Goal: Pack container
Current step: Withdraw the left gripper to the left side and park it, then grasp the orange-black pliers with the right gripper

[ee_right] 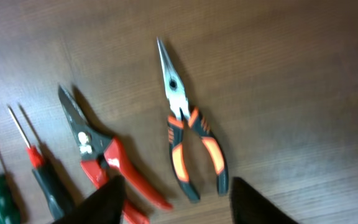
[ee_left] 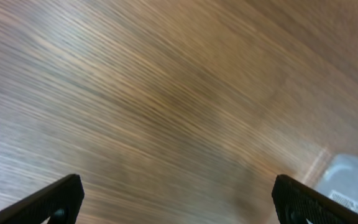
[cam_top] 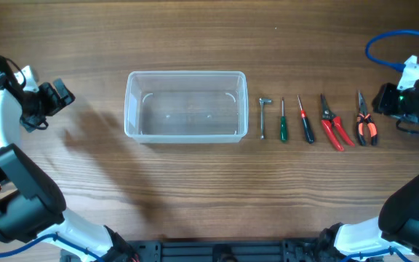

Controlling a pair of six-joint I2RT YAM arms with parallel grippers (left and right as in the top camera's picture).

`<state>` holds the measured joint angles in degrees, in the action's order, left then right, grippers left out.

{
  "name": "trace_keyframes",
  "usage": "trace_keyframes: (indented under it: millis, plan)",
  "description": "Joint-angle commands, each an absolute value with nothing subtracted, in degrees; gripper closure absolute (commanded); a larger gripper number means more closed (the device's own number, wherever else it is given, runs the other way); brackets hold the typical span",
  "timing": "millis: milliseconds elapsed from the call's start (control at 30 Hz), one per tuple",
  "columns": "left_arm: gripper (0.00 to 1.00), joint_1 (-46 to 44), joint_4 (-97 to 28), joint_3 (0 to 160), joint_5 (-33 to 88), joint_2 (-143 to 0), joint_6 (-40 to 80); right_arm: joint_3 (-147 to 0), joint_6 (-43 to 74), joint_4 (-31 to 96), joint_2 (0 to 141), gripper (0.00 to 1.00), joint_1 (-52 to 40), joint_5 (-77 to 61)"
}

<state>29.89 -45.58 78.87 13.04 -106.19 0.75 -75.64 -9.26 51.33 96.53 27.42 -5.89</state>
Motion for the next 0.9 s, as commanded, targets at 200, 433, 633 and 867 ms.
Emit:
trace_keyframes:
  millis: [200,433,633,867]
  plan:
    - [0.0,31.4,-45.2,79.9,13.0,-106.3,0.8,-76.4,-10.3,53.7,100.7,0.44,26.7,-3.3]
    - [0.0,31.4,-45.2,79.9,13.0,-106.3,0.8,-76.4,-9.0,53.1,108.4,0.57,25.7,-4.9]
    - [0.0,31.4,-45.2,79.9,13.0,-106.3,0.9,-76.4,-6.9,51.9,113.3,0.7,25.7,-4.4]
    - [0.0,31.4,-45.2,79.9,13.0,-106.3,0.8,-76.4,-4.3,50.0,117.8,0.73,25.6,-1.9]
